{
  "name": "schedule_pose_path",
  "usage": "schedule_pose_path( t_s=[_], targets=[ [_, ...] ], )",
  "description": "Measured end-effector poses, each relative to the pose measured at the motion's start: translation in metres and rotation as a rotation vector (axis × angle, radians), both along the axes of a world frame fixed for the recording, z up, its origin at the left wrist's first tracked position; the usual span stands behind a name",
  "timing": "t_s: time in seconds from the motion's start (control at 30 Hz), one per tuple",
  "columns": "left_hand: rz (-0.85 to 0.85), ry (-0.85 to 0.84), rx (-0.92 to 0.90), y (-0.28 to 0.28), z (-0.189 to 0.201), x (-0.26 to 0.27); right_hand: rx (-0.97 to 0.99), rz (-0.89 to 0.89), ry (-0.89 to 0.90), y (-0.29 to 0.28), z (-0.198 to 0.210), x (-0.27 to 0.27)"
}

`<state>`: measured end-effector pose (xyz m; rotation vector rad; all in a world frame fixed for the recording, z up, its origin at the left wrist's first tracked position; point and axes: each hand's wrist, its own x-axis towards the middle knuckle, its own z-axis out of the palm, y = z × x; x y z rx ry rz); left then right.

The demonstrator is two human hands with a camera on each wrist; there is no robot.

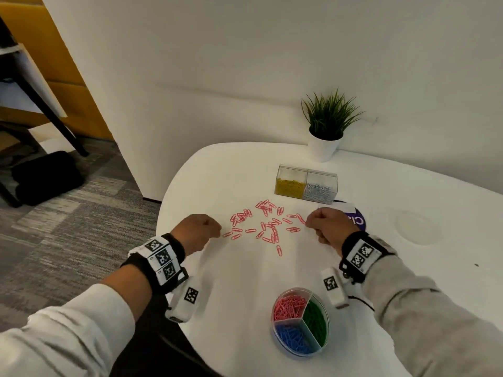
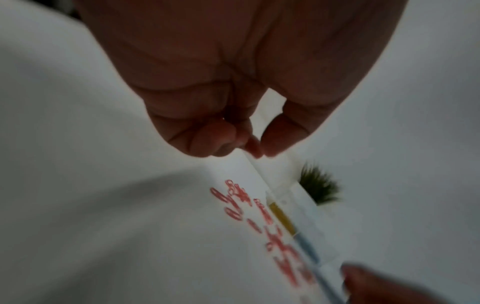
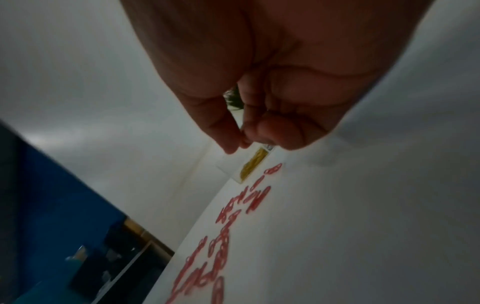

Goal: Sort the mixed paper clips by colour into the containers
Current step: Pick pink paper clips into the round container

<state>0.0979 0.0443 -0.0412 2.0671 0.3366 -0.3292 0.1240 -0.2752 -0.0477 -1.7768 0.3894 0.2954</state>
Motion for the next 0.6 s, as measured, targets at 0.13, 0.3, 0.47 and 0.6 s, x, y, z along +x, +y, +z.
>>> schedule_pose_path(
  t_s=[0.13,0.3,0.47,0.6],
  targets=[
    [-0.402,-0.130,0.685,0.001,-0.011,0.006,0.831,-0.028,0.013,-0.005,0.026,0.010],
    [-0.494,-0.150,0.752,-0.010,-0.015,0.015,1.410,-0.177,-0.115,-0.035,0.028,0.006],
    [-0.541,-0.161,0.765,-0.018,-0.015,0.023,1.044,-0.203,0.072,-0.022,0.001,0.016],
    [-0.569,-0.146,0.809,-0.019,-0.015,0.022,0.163,-0.110,-0.019,-0.013,-0.008,0.026]
  ],
)
